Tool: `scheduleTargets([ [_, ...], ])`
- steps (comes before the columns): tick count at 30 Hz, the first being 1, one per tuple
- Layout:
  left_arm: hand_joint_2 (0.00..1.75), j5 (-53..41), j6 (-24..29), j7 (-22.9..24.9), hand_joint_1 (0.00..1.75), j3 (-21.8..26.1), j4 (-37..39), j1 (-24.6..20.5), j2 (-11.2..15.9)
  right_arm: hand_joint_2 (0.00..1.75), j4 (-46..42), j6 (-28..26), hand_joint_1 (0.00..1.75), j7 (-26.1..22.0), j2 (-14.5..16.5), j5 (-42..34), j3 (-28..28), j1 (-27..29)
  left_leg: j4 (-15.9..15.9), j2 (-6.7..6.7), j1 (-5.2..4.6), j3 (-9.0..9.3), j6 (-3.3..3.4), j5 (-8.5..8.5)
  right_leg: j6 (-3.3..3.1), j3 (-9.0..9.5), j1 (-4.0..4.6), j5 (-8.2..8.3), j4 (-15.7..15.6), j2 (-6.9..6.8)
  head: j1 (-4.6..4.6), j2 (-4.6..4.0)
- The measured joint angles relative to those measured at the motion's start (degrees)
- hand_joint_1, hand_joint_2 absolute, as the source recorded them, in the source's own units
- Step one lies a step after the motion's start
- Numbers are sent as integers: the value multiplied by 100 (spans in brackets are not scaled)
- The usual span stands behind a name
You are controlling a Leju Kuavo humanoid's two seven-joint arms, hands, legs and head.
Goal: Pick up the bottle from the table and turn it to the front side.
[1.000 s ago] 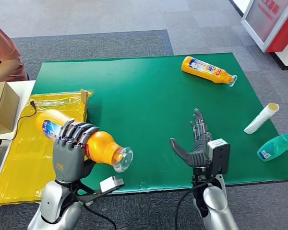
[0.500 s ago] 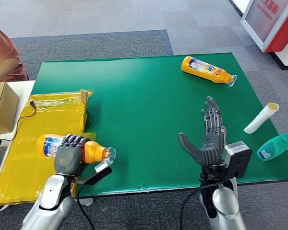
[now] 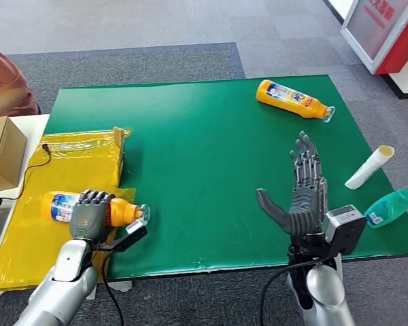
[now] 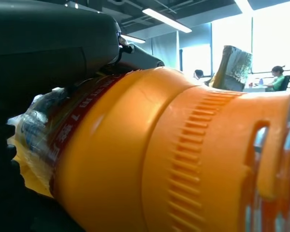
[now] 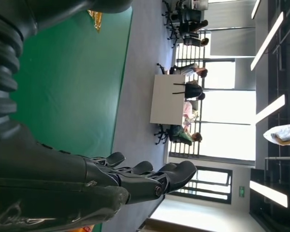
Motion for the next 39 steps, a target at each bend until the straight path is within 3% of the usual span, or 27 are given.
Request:
scheduleTargets([
  [2, 175, -66, 82, 60, 23, 33, 84, -36, -1, 175, -3, 4, 0, -3, -8, -3, 1, 18, 0, 0, 1, 1, -1, 1, -1, 0, 0, 1, 0, 0, -1, 0],
  [3, 175, -94, 119, 92, 0, 58, 119, -51, -3, 175, -3, 3, 0, -3, -10, -3, 2, 27, -1, 0, 1, 2, -2, 1, -3, 0, 1, 2, 0, 0, -1, 0],
  [19, 175, -261, 298, 190, 0, 297, 260, -110, -74, 175, -5, -14, 0, -3, -38, -15, 4, 146, -1, 1, 2, 6, -5, 3, -6, 3, 2, 4, 1, 2, -1, 0],
  [29, 175, -288, 310, -313, 0, 563, -564, 362, -171, 175, -14, -107, 0, -10, -40, -44, 62, 266, -1, 2, 2, 3, -3, 1, -3, -1, 2, 0, 0, 1, 0, 0],
  [33, 175, 593, 303, -991, 0, 666, -1169, 608, -326, 175, -57, -155, 0, -19, -40, -36, 76, 343, -1, 0, 1, 2, 2, -2, -1, 1, 1, -3, 0, 0, 0, 0],
  [36, 175, 1972, 171, -1610, 0, 625, -1888, 873, -473, 175, -129, -203, 0, -36, -40, 29, 75, 455, 0, 0, 0, 2, 2, -7, -1, 1, 0, -3, -1, 0, 0, 0],
  [39, 175, 3526, -361, -2025, 0, 420, -3023, 1305, -530, 175, -274, -254, 0, -56, -40, 144, 66, 665, 0, 1, 0, 1, 6, -13, 1, 0, 0, -7, -2, 0, 0, 0],
])
